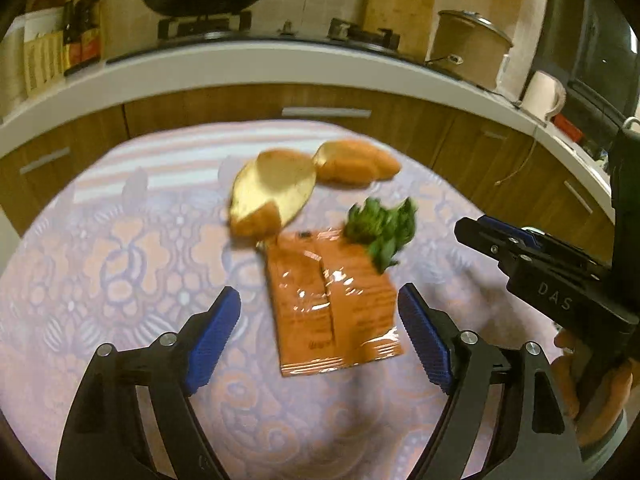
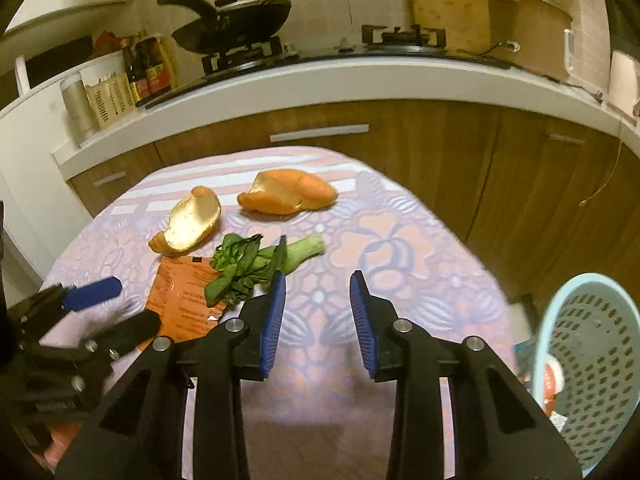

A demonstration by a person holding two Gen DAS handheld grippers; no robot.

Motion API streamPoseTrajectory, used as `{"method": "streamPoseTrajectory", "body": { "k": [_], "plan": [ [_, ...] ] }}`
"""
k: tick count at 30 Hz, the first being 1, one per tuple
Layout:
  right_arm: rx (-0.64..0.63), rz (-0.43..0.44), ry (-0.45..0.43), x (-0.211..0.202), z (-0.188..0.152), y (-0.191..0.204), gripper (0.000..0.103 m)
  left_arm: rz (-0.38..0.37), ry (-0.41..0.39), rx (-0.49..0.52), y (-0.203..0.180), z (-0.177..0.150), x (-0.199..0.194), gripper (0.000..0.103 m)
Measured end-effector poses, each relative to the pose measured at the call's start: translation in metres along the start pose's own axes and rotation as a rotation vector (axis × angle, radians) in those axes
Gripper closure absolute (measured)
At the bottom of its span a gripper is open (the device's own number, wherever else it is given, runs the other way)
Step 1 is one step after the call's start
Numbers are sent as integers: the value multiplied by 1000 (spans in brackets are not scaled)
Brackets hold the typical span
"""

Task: Collect trash
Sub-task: 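Move both tools back over the table toward the orange wrapper and greens, then grasp the orange snack wrapper with the left tool while the right tool grasps the green leaves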

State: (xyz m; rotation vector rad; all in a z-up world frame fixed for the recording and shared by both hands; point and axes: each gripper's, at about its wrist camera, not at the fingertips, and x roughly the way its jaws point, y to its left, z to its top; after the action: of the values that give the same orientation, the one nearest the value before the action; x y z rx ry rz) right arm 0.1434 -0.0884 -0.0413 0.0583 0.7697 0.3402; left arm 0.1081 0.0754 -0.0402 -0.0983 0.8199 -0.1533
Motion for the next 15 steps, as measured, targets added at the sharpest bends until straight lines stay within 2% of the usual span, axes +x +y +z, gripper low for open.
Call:
{"method": "streamPoseTrajectory", "body": {
  "k": [2, 5, 8, 15],
  "plan": [
    [-13, -17, 5, 3, 0, 2, 73, 17, 24, -13, 3, -1, 6, 23],
    [-18, -2, 0, 2, -1, 2, 73, 34, 29, -14, 5, 2, 11, 23],
    [-22, 7, 2, 3, -1, 3, 73, 44, 68, -7, 3, 6, 24, 23],
    [25, 46, -7, 1, -2, -8, 73, 82, 110, 120, -21, 0, 32, 23]
  ]
}}
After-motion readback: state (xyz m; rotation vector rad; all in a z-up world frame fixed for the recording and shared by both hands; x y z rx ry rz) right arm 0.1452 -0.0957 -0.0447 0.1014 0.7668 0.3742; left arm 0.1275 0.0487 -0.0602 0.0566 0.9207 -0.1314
